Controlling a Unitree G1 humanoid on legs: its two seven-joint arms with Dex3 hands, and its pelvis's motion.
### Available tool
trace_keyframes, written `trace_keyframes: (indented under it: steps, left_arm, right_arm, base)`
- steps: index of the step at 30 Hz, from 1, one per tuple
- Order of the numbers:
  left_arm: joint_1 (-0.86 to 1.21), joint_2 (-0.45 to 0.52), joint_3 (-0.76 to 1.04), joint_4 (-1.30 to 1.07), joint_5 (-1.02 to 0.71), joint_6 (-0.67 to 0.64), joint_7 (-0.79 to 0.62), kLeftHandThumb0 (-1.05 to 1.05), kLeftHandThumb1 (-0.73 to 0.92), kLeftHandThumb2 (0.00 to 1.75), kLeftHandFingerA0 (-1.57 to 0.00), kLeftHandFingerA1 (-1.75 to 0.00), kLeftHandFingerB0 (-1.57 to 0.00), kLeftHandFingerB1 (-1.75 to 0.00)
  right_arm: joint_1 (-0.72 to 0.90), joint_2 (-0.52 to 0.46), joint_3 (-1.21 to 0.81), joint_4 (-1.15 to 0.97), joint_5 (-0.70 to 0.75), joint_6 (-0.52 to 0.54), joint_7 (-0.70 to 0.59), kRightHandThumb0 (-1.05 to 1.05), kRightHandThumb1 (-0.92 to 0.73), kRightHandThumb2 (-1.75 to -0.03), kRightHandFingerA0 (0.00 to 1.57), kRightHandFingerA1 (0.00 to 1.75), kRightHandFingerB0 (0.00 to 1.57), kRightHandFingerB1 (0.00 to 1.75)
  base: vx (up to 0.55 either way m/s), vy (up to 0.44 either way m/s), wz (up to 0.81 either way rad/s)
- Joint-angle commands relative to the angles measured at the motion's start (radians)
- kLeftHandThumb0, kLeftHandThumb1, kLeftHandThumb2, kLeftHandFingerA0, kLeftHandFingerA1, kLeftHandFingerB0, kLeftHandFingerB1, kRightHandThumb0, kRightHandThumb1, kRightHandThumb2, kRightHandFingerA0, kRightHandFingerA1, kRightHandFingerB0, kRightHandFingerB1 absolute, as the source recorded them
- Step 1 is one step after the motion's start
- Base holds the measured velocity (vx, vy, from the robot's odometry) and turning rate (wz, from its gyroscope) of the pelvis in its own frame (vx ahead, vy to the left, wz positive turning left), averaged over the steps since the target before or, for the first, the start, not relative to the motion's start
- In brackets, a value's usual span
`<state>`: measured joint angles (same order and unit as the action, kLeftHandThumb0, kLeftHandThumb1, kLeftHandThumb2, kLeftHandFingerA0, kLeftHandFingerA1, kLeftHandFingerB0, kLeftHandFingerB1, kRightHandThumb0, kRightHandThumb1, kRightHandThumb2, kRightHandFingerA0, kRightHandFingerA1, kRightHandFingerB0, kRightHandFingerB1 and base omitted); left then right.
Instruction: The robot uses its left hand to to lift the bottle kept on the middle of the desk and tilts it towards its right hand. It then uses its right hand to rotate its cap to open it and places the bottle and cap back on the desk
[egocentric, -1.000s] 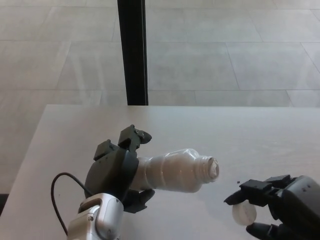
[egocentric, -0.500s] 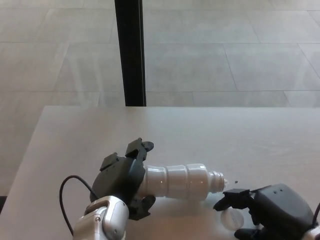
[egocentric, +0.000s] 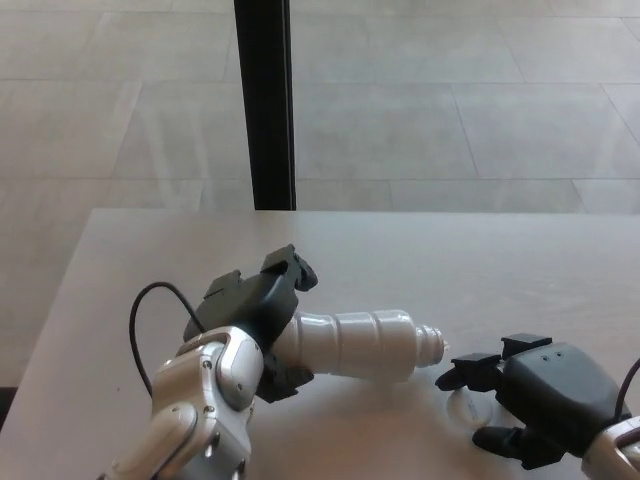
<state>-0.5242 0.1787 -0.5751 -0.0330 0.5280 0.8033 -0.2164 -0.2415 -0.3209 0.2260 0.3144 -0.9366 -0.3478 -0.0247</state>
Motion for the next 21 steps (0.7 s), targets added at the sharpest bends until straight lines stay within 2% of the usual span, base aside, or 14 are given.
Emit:
trace_keyframes:
  steps: [1,4,6,7,8,9,11,14,15,16,18,19,20,21]
  left_arm:
    - [-0.129,0.002,0.027,0.047,-0.186,0.433,-0.317,-0.27,0.82,0.80,-0.84,-1.75,-0.69,-1.29]
    - [-0.094,-0.068,0.091,0.056,-0.196,0.469,-0.255,-0.28,0.81,0.85,-0.88,-1.75,-0.72,-1.36]
    - [-0.095,-0.066,0.092,0.051,-0.195,0.477,-0.256,-0.28,0.81,0.85,-0.88,-1.75,-0.72,-1.36]
    - [-0.075,-0.088,0.107,0.041,-0.198,0.485,-0.239,-0.27,0.83,0.85,-0.87,-1.75,-0.72,-1.45]
    - [-0.071,-0.100,0.112,0.041,-0.198,0.496,-0.232,-0.26,0.80,0.85,-0.84,-1.75,-0.65,-1.57]
    - [-0.060,-0.114,0.116,0.046,-0.194,0.495,-0.218,-0.24,0.80,0.85,-0.86,-1.75,-0.66,-1.60]
    - [-0.020,-0.144,0.140,0.040,-0.192,0.474,-0.187,-0.23,0.77,0.92,-0.91,-1.75,-0.72,-1.64]
    - [0.023,-0.179,0.164,0.029,-0.179,0.458,-0.144,-0.23,0.73,0.95,-0.91,-1.75,-0.70,-1.64]
    - [0.041,-0.186,0.161,0.021,-0.172,0.452,-0.132,-0.24,0.71,0.99,-0.89,-1.75,-0.76,-1.50]
    - [0.058,-0.205,0.177,0.019,-0.168,0.440,-0.112,-0.21,0.67,1.05,-0.89,-1.75,-0.76,-1.48]
    - [0.082,-0.215,0.167,0.005,-0.155,0.442,-0.100,-0.21,0.68,1.02,-0.84,-1.75,-0.72,-1.49]
    - [0.095,-0.229,0.169,0.002,-0.151,0.442,-0.089,-0.21,0.67,1.04,-0.82,-1.75,-0.69,-1.49]
    - [0.105,-0.235,0.171,0.002,-0.150,0.436,-0.084,-0.21,0.66,1.05,-0.83,-1.75,-0.69,-1.49]
    - [0.120,-0.244,0.173,0.001,-0.148,0.429,-0.076,-0.21,0.68,1.03,-0.84,-1.75,-0.69,-1.48]
  right_arm:
    - [0.039,-0.066,0.010,0.060,-0.027,0.154,0.031,-0.40,-0.67,-0.60,0.50,1.09,0.79,0.59]
    - [0.053,-0.064,0.006,0.056,-0.007,0.134,0.010,-0.41,-0.66,-0.60,0.50,1.09,0.81,0.61]
    - [0.051,-0.064,0.008,0.054,-0.006,0.135,0.009,-0.41,-0.66,-0.60,0.50,1.09,0.81,0.61]
    - [0.059,-0.061,0.009,0.051,-0.003,0.125,-0.007,-0.41,-0.63,-0.62,0.48,1.13,0.83,0.61]
    - [0.060,-0.057,0.008,0.066,0.008,0.104,-0.035,-0.39,-0.65,-0.59,0.52,1.16,0.84,0.61]
    - [0.063,-0.052,0.008,0.067,0.013,0.098,-0.044,-0.40,-0.65,-0.61,0.48,1.18,0.84,0.63]
    - [0.068,-0.040,0.008,0.062,0.022,0.098,-0.051,-0.38,-0.69,-0.60,0.51,1.07,0.83,0.64]
    - [0.063,-0.028,0.011,0.065,0.022,0.100,-0.070,-0.38,-0.71,-0.61,0.50,1.06,0.81,0.65]
    - [0.064,-0.025,0.013,0.066,0.019,0.101,-0.084,-0.37,-0.71,-0.61,0.49,1.06,0.80,0.63]
    - [0.064,-0.018,0.009,0.062,0.028,0.104,-0.088,-0.35,-0.70,-0.61,0.46,1.06,0.77,0.59]
    - [0.069,0.000,0.002,0.058,0.046,0.116,-0.092,-0.33,-0.68,-0.58,0.31,1.00,0.59,0.52]
    - [0.061,0.006,-0.001,0.072,0.050,0.117,-0.109,-0.39,-0.67,-0.59,0.12,0.86,0.36,0.48]
    - [0.059,0.012,-0.004,0.078,0.054,0.122,-0.119,-0.42,-0.67,-0.59,0.06,0.72,0.30,0.44]
    - [0.065,0.031,-0.014,0.076,0.061,0.148,-0.129,-0.50,-0.68,-0.61,0.00,0.30,0.16,0.38]
  base:
    - [0.00,0.000,0.00]
    - [0.00,0.000,0.00]
    - [0.00,0.000,0.00]
    - [0.00,0.000,0.00]
    - [0.00,0.000,0.00]
    - [0.00,0.000,0.00]
    - [0.00,0.000,0.00]
    - [0.00,0.000,0.00]
    - [0.00,0.000,0.00]
    - [0.00,0.000,0.00]
    - [0.00,0.000,0.00]
    - [0.00,0.000,0.00]
    - [0.00,0.000,0.00]
    - [0.00,0.000,0.00]
